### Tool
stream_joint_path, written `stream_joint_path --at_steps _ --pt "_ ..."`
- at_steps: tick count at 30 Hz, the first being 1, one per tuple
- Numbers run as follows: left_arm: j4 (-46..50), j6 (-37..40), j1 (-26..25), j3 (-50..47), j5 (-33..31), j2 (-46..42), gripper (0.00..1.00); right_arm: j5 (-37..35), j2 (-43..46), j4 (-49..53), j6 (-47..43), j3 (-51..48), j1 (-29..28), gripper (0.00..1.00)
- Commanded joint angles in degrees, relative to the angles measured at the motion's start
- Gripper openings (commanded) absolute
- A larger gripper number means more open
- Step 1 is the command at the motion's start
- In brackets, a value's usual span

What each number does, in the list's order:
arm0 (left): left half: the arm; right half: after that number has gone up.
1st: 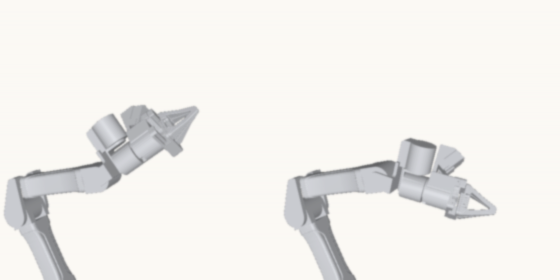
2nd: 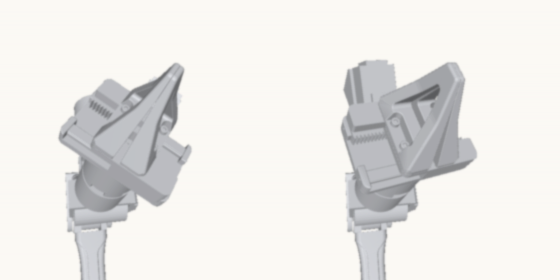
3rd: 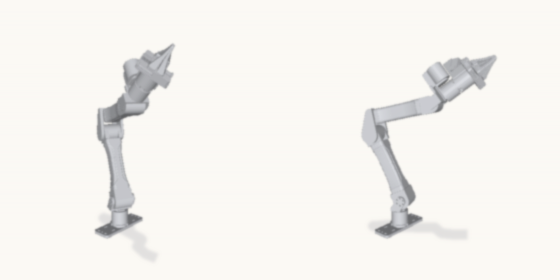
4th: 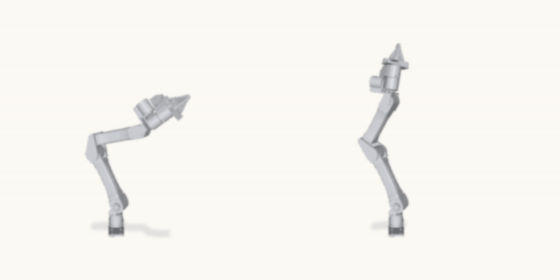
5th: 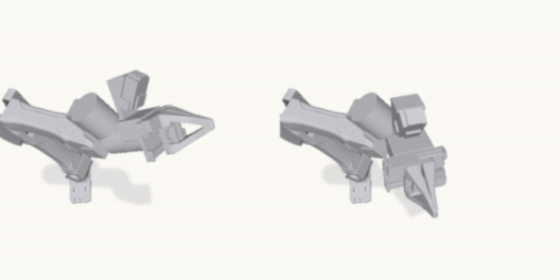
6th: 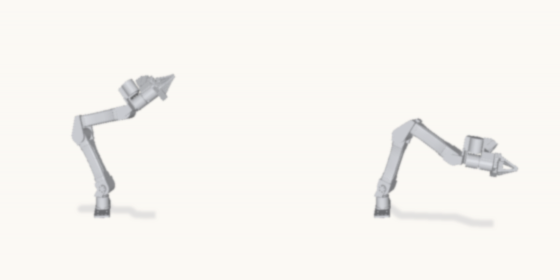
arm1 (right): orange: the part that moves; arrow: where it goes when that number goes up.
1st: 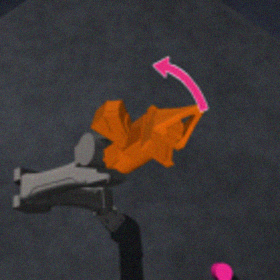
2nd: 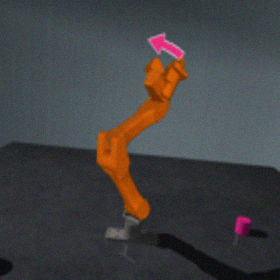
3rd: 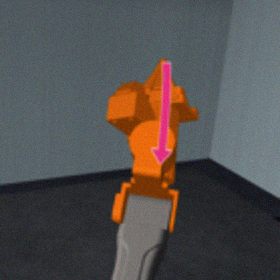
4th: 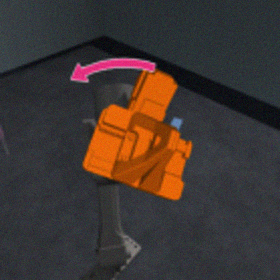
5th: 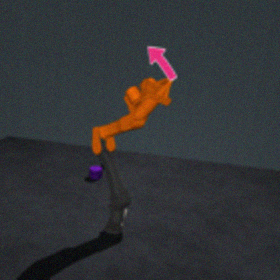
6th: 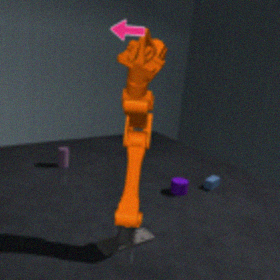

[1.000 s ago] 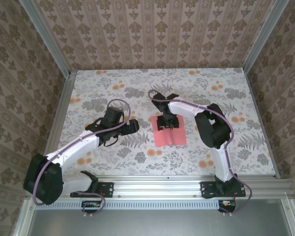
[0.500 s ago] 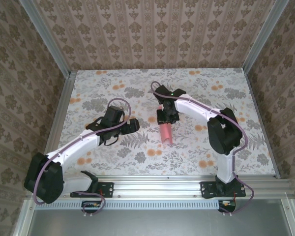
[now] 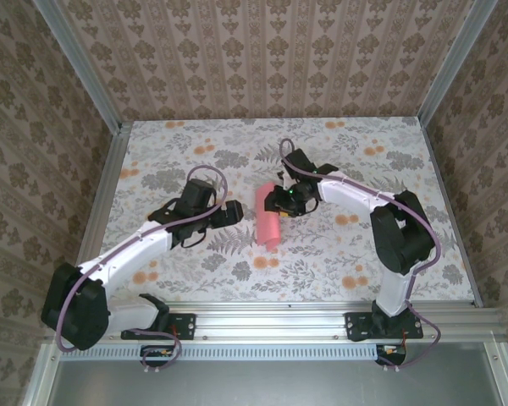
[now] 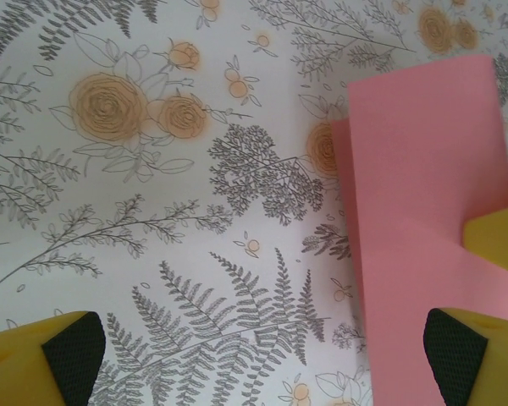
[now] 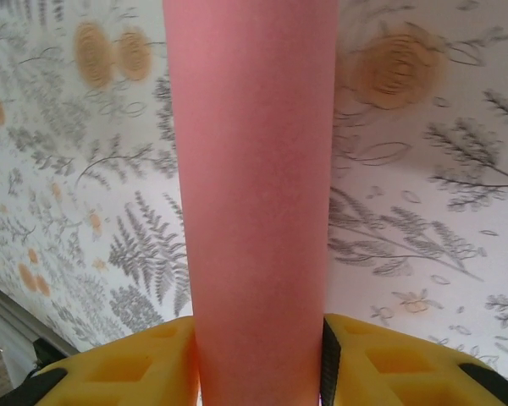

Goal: Fold a paper plane with a square sheet of paper (pick it up from the middle)

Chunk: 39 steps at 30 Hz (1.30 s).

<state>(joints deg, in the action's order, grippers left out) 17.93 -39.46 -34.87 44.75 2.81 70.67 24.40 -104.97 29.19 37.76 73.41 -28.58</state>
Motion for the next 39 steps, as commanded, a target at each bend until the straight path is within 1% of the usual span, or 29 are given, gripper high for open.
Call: stream_joint_path --at_steps 1,6,14,19,21,25,27,28,32,36,38,39 --pt "0.3 -1.0 -1.4 2.3 0.9 1.5 1.0 2.3 0.6 -4.4 2.0 -3.5 1.0 0.45" --pt "0.2 -1.1 -4.3 5.0 0.3 5.1 1.0 -0.3 1.3 -4.1 0.6 -7.4 2.3 0.51" --pt "-0.4 -1.7 -7.8 8.3 -0.7 10.1 1.0 -1.3 4.3 -1.4 -3.6 -10.1 4.7 0.62" --pt "-1.1 -2.7 -7.9 8.8 -0.2 11.0 0.98 -3.8 5.4 1.2 -5.4 -10.8 5.6 0.62" --pt "-1.1 -3.0 -7.9 9.4 0.4 11.7 0.95 -4.6 5.5 1.3 -5.7 -11.4 5.9 0.62" --pt "-1.5 -3.6 -7.9 9.9 0.9 12.9 0.9 -3.6 4.7 1.3 -7.2 -11.8 6.1 0.6" --pt "-1.7 -3.8 -8.0 10.1 1.3 13.4 0.85 -3.6 4.3 1.2 -8.3 -11.7 6.1 0.6" --pt "-1.8 -4.0 -7.9 10.2 1.3 13.4 0.83 -3.9 4.1 2.7 -8.5 -11.6 6.1 0.6" --pt "-1.8 -4.4 -7.9 10.8 1.5 14.4 0.7 -3.5 2.3 3.5 -9.3 -10.8 6.2 0.58" --pt "-1.4 -5.4 -7.9 11.7 1.7 15.9 0.67 -3.6 1.1 2.2 -7.7 -11.2 6.2 0.55" --pt "-1.8 -5.7 -8.0 11.7 2.1 16.2 0.67 -3.7 0.9 1.9 -6.1 -11.4 6.3 0.55" --pt "-2.3 -5.9 -8.0 11.6 2.2 16.3 0.67 -3.7 0.9 0.0 -5.3 -11.7 6.2 0.55"
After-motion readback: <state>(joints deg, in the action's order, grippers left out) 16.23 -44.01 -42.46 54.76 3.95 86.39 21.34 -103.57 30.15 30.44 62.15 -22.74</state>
